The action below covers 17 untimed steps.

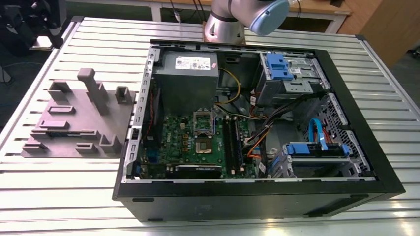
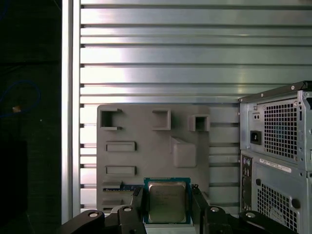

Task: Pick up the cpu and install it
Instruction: 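Pick up the cpu and move it towards the insertion slot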

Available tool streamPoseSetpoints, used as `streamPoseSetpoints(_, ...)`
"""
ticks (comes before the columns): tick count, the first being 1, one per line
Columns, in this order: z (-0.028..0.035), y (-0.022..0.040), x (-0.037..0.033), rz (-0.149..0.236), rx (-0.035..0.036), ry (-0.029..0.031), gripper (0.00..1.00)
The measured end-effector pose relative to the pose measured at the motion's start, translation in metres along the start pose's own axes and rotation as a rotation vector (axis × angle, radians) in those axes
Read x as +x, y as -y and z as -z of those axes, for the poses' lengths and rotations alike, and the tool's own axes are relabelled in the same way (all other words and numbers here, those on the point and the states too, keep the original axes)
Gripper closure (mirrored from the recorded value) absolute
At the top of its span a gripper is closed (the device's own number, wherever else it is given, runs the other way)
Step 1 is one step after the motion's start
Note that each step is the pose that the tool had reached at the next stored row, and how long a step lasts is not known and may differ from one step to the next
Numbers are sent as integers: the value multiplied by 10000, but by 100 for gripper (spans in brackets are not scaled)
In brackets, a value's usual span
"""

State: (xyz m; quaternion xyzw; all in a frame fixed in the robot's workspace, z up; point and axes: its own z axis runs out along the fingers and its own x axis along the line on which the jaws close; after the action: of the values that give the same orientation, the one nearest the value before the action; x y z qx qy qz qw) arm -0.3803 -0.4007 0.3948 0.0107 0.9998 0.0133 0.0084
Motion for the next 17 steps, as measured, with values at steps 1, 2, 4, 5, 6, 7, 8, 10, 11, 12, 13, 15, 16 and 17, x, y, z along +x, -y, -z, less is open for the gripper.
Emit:
streamPoseSetpoints(1,-1,0,-2,-1,-1,1,53)
streamPoseSetpoints(2,-1,0,-5,0,-1,1,53)
streamPoseSetpoints(4,-1,0,-9,-1,0,0,53)
streamPoseSetpoints(5,-1,0,-11,-1,-1,1,53)
streamPoseSetpoints(6,-1,0,-14,0,-1,1,53)
streamPoseSetpoints(7,-1,0,-16,0,-1,2,53)
streamPoseSetpoints(8,-1,0,-18,-1,-1,2,53)
streamPoseSetpoints(10,-1,-1,-23,0,-1,1,53)
streamPoseSetpoints(11,-1,-1,-23,-1,-1,1,53)
streamPoseSetpoints(12,-1,-1,-25,-1,-1,1,53)
streamPoseSetpoints(13,-1,-1,-27,0,-1,1,53)
streamPoseSetpoints(15,-1,-1,-30,-1,-1,1,53)
streamPoseSetpoints(16,-1,-1,-32,-1,-1,1,53)
streamPoseSetpoints(17,-1,-1,-34,0,-1,1,53)
